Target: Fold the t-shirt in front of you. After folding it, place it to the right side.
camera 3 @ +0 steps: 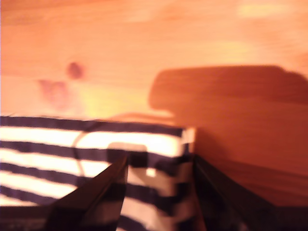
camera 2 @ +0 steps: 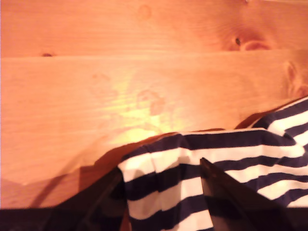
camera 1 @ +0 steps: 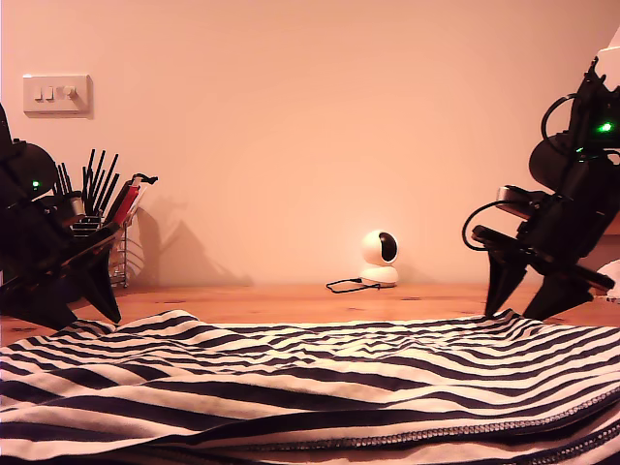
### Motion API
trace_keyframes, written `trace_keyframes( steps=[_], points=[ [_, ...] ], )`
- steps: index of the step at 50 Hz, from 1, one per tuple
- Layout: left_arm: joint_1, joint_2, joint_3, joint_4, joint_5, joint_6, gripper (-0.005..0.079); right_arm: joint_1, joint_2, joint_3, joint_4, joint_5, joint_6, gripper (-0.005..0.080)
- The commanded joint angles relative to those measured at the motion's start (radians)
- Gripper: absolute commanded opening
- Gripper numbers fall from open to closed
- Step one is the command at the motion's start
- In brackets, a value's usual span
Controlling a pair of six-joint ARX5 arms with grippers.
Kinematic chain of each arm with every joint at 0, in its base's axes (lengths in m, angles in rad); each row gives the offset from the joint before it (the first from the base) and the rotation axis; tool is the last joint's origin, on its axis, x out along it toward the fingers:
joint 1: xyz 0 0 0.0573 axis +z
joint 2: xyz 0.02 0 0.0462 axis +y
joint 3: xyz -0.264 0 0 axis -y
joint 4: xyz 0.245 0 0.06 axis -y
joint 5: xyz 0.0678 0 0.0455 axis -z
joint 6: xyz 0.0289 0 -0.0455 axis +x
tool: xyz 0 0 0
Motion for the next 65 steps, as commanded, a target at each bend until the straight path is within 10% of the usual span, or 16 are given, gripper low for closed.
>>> trace_keyframes(
  steps=[1,13,28,33,65],
  points=[
    [-0.011,0.037,-0.003,0.0,0.006,0.0,0.0412,0.024,0.041,-0.011,-0.005,-0.009,0.007,0.0388],
    [-0.017,0.037,-0.003,-0.005,0.013,0.0,0.0401,0.053,0.041,-0.011,-0.006,-0.015,0.014,0.0351],
    [-0.017,0.037,-0.003,-0.013,0.012,0.001,0.0114,0.053,0.041,-0.011,0.005,0.003,0.014,-0.0011],
    [-0.017,0.037,-0.003,-0.002,0.012,0.006,-0.0022,0.053,0.041,-0.011,0.023,0.034,0.014,-0.0013],
    [-0.016,0.037,0.194,0.066,0.012,0.02,-0.0021,0.055,0.041,0.267,-0.014,0.054,0.019,-0.0013]
  ],
)
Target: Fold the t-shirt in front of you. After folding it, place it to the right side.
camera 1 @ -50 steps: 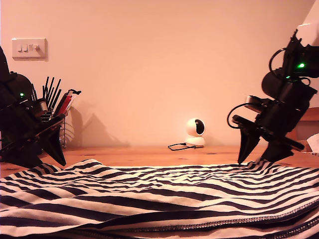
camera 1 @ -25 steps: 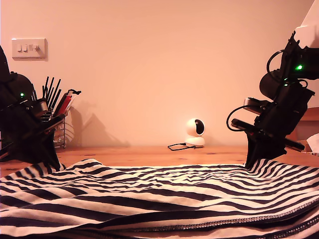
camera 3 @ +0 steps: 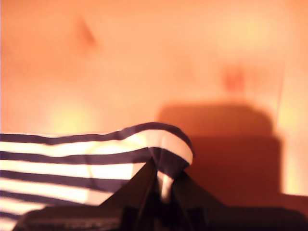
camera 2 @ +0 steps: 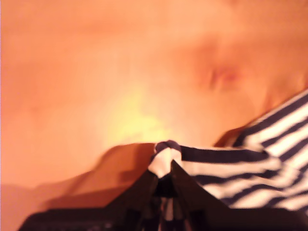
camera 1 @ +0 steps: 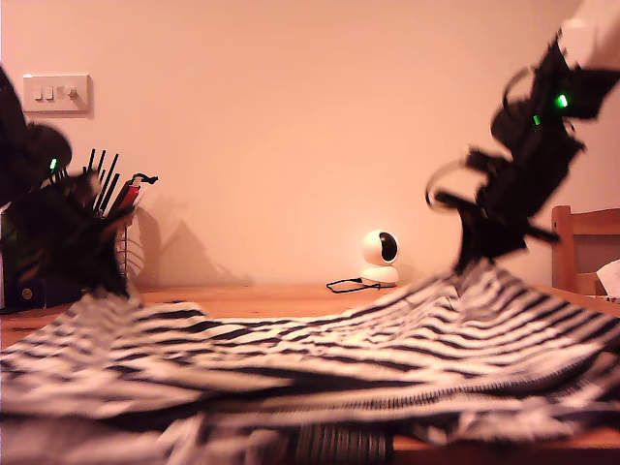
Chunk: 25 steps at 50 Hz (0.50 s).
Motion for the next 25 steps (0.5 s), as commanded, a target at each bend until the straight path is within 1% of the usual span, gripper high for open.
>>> trace_keyframes(
  steps=[1,15,24,25],
  points=[
    [-0.001,0.021,0.048,0.013,0.005,0.008,-0.0021,0.004,0.01,0.016,-0.008,0.008,0.003,-0.0013],
    [-0.001,0.021,0.212,-0.047,0.014,0.028,-0.0021,0.004,0.01,0.061,0.0,0.042,0.005,-0.0013],
    [-0.001,0.02,0.249,-0.137,0.012,0.066,-0.0021,0.004,0.009,0.067,-0.008,0.051,0.005,-0.0013],
    [-0.001,0.02,0.249,-0.153,0.013,0.087,-0.0021,0.004,0.009,0.067,-0.013,0.051,0.005,-0.0013]
  ],
)
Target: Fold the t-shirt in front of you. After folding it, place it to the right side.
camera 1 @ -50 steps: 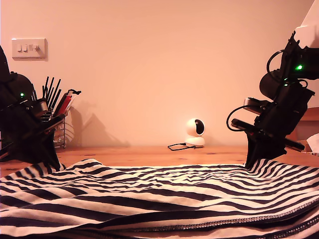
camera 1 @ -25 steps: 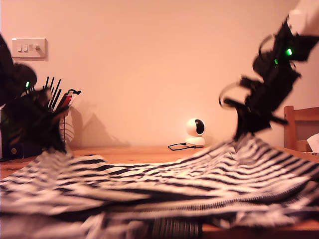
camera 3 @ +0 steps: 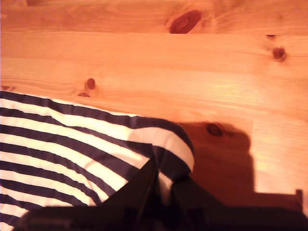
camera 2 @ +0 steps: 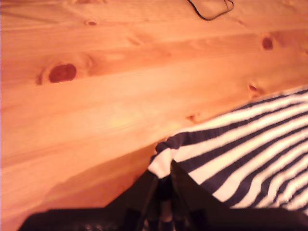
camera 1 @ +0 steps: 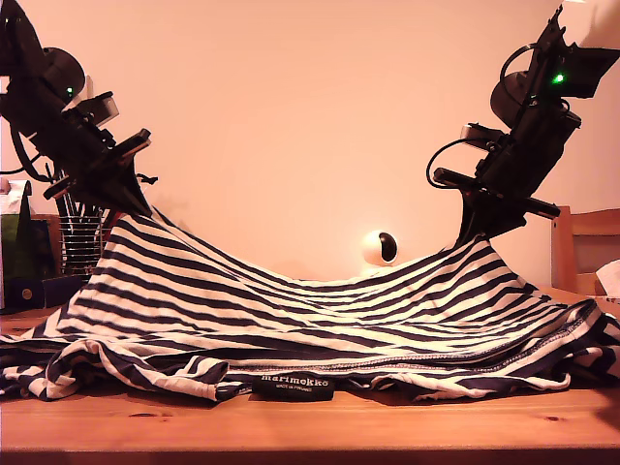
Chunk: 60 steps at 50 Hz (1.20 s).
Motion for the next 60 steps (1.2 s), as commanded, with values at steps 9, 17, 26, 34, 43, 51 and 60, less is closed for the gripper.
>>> trace_keyframes(
  steps=[9,17,26,34,43,51,60],
  points=[
    [0.0,0.019,0.003,-0.12,0.0,0.097,-0.0021,0.004,0.006,0.019,-0.069,-0.006,-0.013,-0.0013],
    [0.005,0.016,0.003,-0.164,-0.001,0.116,-0.0021,0.004,0.005,0.019,-0.092,0.002,-0.026,-0.0013],
    [0.005,0.013,0.003,-0.199,-0.004,0.138,-0.0021,0.006,-0.002,0.019,-0.139,0.018,-0.029,-0.0013],
    [0.002,-0.014,0.003,-0.231,-0.006,0.148,-0.0021,0.018,-0.04,0.019,-0.138,0.055,-0.034,-0.0013],
    [0.003,-0.043,0.003,-0.258,-0.008,0.166,-0.0021,0.032,-0.089,0.019,-0.176,0.054,-0.039,-0.0013],
    [0.002,-0.061,0.003,-0.304,-0.007,0.171,-0.0021,0.049,-0.111,0.018,-0.224,0.057,-0.056,-0.0013],
    [-0.003,-0.09,0.001,-0.352,-0.007,0.182,-0.0021,0.065,-0.122,0.013,-0.275,0.062,-0.056,-0.0013]
  ],
)
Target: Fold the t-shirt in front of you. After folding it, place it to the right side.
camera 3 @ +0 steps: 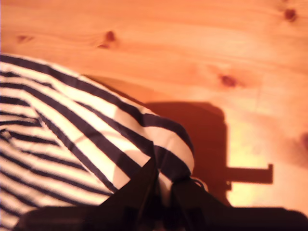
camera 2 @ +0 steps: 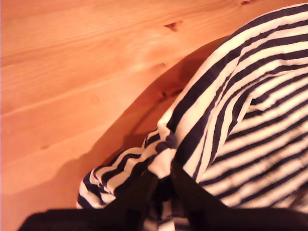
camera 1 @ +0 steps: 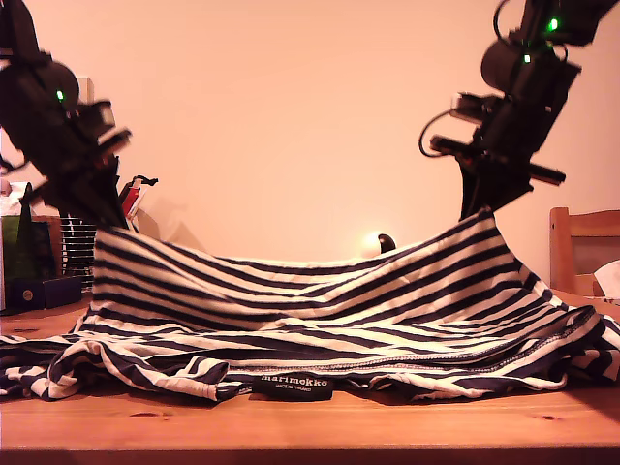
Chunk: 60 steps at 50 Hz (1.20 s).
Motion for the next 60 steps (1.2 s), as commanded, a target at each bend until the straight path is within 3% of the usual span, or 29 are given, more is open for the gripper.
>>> trace_keyframes(
  steps=[1,7,21,40,60],
  points=[
    [-0.003,-0.043,-0.001,-0.008,0.003,0.011,-0.0021,0.006,-0.005,0.005,-0.016,0.005,-0.003,-0.0013],
    [-0.003,-0.066,-0.006,-0.01,0.003,0.011,-0.0021,0.011,-0.021,-0.02,-0.005,0.016,-0.001,-0.0013],
    [-0.01,-0.095,-0.045,0.045,0.004,0.01,-0.0021,0.017,-0.142,-0.214,0.168,0.031,0.024,-0.0013],
    [-0.028,-0.314,-0.47,0.352,-0.02,-0.044,-0.0021,0.024,-0.296,-0.428,0.242,0.03,0.024,-0.0013],
    [-0.022,-0.503,-0.764,0.404,-0.035,-0.066,-0.0021,0.032,-0.513,-0.717,0.283,0.03,0.05,-0.0013]
  ],
)
